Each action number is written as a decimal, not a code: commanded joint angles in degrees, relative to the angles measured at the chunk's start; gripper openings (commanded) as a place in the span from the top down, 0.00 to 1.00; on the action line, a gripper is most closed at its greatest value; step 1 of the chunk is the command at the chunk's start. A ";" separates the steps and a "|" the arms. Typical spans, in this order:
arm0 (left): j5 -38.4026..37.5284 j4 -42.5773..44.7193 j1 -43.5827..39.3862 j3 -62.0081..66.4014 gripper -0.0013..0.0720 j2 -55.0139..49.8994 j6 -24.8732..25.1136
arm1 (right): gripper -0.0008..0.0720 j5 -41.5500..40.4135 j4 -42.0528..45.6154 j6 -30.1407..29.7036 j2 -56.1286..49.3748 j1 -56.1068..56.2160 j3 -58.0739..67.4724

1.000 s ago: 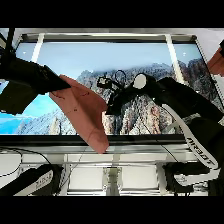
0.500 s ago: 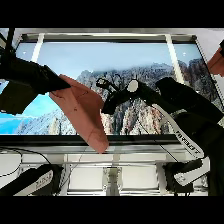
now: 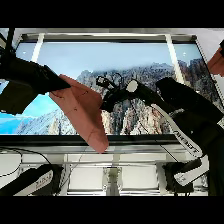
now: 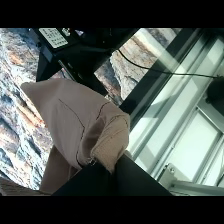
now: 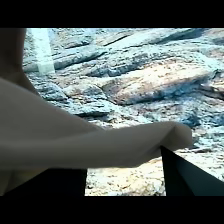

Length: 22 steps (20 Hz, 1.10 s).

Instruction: Fold the clothes and pants, and hang the long-sleeved shirts on hangers.

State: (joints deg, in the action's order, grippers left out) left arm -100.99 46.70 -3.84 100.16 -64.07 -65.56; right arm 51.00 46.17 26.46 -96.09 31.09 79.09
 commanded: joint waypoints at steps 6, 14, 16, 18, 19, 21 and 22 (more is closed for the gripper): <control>-0.02 1.49 0.02 0.00 0.95 -0.61 0.00 | 0.33 6.49 0.81 -5.40 1.86 0.02 4.96; 0.09 1.51 0.37 0.02 0.95 -0.74 0.02 | 0.54 8.79 -10.19 -9.53 -4.26 3.78 4.90; 0.83 1.51 1.07 0.02 0.95 -0.74 0.00 | 0.83 7.54 -10.10 -9.40 -4.39 5.14 4.94; 1.81 1.51 2.27 0.02 0.95 -0.72 -0.02 | 0.98 7.54 -9.73 -5.57 -4.24 4.09 4.96; 2.05 1.53 3.08 0.02 0.95 -0.70 -0.02 | 0.98 7.91 -9.20 -2.32 -3.91 2.84 4.96; 2.60 1.53 5.11 0.02 0.95 -0.68 -0.68 | 0.98 9.57 -7.85 3.96 -2.03 -0.79 4.96; 3.06 1.57 6.21 0.02 0.95 -0.68 -1.62 | 0.98 10.58 -7.13 6.69 -0.44 -2.75 4.96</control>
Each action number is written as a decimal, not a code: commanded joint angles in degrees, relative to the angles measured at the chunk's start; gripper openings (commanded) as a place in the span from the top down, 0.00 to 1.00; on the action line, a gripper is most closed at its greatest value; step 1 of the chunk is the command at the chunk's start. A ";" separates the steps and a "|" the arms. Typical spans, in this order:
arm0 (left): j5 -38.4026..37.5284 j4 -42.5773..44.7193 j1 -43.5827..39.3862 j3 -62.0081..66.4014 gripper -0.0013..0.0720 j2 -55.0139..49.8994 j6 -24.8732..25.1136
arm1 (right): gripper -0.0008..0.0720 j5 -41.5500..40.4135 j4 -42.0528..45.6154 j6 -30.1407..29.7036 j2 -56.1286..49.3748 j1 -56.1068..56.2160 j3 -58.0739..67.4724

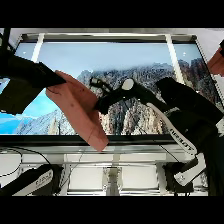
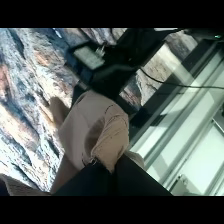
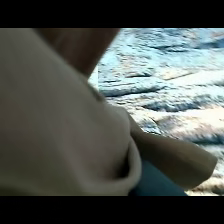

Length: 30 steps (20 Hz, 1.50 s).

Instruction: Fold the clothes and pants, and hang the long-sleeved shirts on hangers.

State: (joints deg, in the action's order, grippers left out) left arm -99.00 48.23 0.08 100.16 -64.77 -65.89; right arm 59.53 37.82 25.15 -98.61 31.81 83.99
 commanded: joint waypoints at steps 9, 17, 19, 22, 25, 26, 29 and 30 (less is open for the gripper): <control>6.99 7.06 3.32 0.02 0.96 1.86 -10.99 | 0.98 11.47 12.17 24.41 29.79 -11.41 0.07; 10.29 9.88 3.23 0.00 0.96 14.16 -22.10 | 0.98 23.56 13.84 38.97 48.85 -11.41 0.07; 10.29 9.66 3.21 0.00 0.95 16.50 -24.90 | 0.98 25.97 12.81 41.88 51.60 -11.41 0.07; 10.27 9.73 3.23 -0.11 0.95 17.29 -28.37 | 0.98 30.40 12.96 44.74 51.80 -11.41 0.07; 10.34 9.68 3.23 -2.73 0.95 15.89 -31.39 | 0.98 31.23 13.81 44.72 49.09 -11.47 0.07; 10.38 9.64 3.23 -5.27 0.95 15.50 -31.71 | 0.98 31.56 14.05 44.72 47.36 -11.45 0.04; 14.97 8.28 3.19 -18.88 0.95 15.58 -33.18 | 0.98 32.65 14.12 44.57 39.85 -11.47 0.04; 18.73 6.12 3.19 -24.33 0.95 15.69 -33.18 | 0.98 32.44 14.86 44.22 36.70 -11.47 0.07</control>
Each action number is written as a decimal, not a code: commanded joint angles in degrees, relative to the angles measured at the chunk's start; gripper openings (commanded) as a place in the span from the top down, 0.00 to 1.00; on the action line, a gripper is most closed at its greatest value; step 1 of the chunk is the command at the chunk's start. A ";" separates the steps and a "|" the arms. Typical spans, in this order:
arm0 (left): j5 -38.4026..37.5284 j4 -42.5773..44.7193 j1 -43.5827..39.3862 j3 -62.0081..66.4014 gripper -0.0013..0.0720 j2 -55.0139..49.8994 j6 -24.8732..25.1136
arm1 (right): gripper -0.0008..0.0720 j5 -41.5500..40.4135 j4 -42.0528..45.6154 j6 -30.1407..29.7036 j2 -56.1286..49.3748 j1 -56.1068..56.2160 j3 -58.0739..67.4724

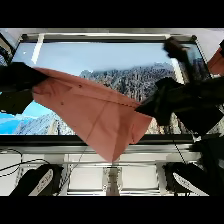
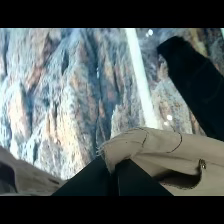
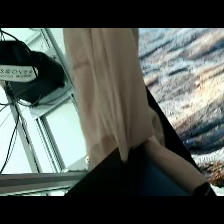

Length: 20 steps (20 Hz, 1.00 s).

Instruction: Fold the clothes and pants, and hang the long-sleeved shirts on hangers.

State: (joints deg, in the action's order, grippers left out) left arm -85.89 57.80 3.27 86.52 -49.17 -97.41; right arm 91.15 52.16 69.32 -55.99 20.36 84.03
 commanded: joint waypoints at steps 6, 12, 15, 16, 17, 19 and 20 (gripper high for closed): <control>29.22 -12.87 0.00 -27.63 0.95 0.13 12.50 | 0.98 -17.25 18.86 0.04 -16.41 -0.02 0.02; 35.32 -17.64 0.02 -27.63 0.95 0.15 29.90 | 0.98 -38.42 23.37 -1.55 -16.15 0.00 0.50; 37.11 -25.53 0.02 -27.63 0.95 0.20 40.37 | 0.98 -39.52 26.18 -3.98 -16.13 0.00 5.01; 37.07 -26.23 0.02 -27.63 0.95 0.20 41.92 | 0.98 -38.69 26.27 -5.68 -16.09 0.00 7.04; 36.79 -26.10 0.02 -27.65 0.95 0.17 42.05 | 0.98 -36.41 26.23 -7.34 -16.09 0.00 8.96; 34.73 -24.35 0.04 -27.65 0.95 0.15 40.65 | 0.98 -28.33 25.79 -9.05 -16.09 0.00 10.56; 33.27 -20.98 0.02 -27.69 0.95 0.13 37.20 | 0.98 -22.58 25.66 -9.09 -16.20 0.00 10.54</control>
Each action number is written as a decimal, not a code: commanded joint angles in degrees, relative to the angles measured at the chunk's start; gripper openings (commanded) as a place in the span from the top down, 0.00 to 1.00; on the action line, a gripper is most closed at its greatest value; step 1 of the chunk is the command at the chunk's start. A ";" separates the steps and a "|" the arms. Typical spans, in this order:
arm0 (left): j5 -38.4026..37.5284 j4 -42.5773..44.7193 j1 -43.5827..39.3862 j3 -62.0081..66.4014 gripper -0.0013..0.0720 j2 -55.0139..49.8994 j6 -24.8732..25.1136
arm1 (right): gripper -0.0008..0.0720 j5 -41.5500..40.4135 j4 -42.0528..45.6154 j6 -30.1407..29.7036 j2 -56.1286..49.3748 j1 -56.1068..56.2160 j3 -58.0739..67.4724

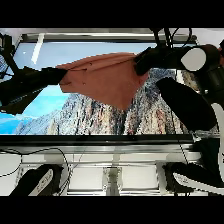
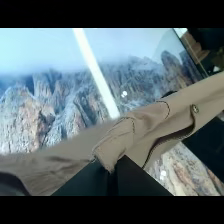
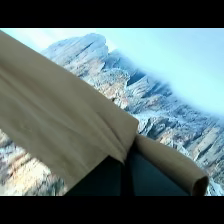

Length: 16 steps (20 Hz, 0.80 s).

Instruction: Fold the clothes and pants, and hang the long-sleeved shirts on hangers.

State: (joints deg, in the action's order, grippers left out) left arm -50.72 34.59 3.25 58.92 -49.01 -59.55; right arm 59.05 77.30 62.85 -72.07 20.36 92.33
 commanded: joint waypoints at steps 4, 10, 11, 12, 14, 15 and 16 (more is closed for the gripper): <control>-12.70 23.93 0.07 -0.66 0.95 -0.02 -17.94 | 0.98 32.54 -5.77 -4.13 -0.17 0.00 0.76; -26.03 35.65 0.07 -3.41 0.95 -0.02 -26.40 | 0.98 35.45 -20.98 -3.82 -0.17 1.46 -8.96; -27.32 36.92 0.07 -4.13 0.95 -0.02 -27.34 | 0.98 34.05 -20.90 -3.82 -0.17 2.60 -11.43; -28.52 37.66 0.07 -4.96 0.95 -0.02 -27.74 | 0.98 32.87 -20.70 -3.82 -0.24 3.61 -13.81; -29.75 39.45 0.07 -6.78 0.95 -0.04 -29.38 | 0.98 29.22 -19.85 -3.82 -0.24 4.92 -18.08; -29.68 40.39 0.07 -7.76 0.95 -0.04 -30.25 | 0.98 26.56 -19.50 -3.82 -0.26 5.11 -19.85; -29.33 40.48 0.07 -8.61 0.95 -0.04 -30.27 | 0.98 23.50 -19.43 -3.80 -0.26 5.09 -21.57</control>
State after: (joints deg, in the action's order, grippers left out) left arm -77.69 71.40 3.27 52.56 -49.04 -87.15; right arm 88.23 58.33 59.05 -72.29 24.40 75.85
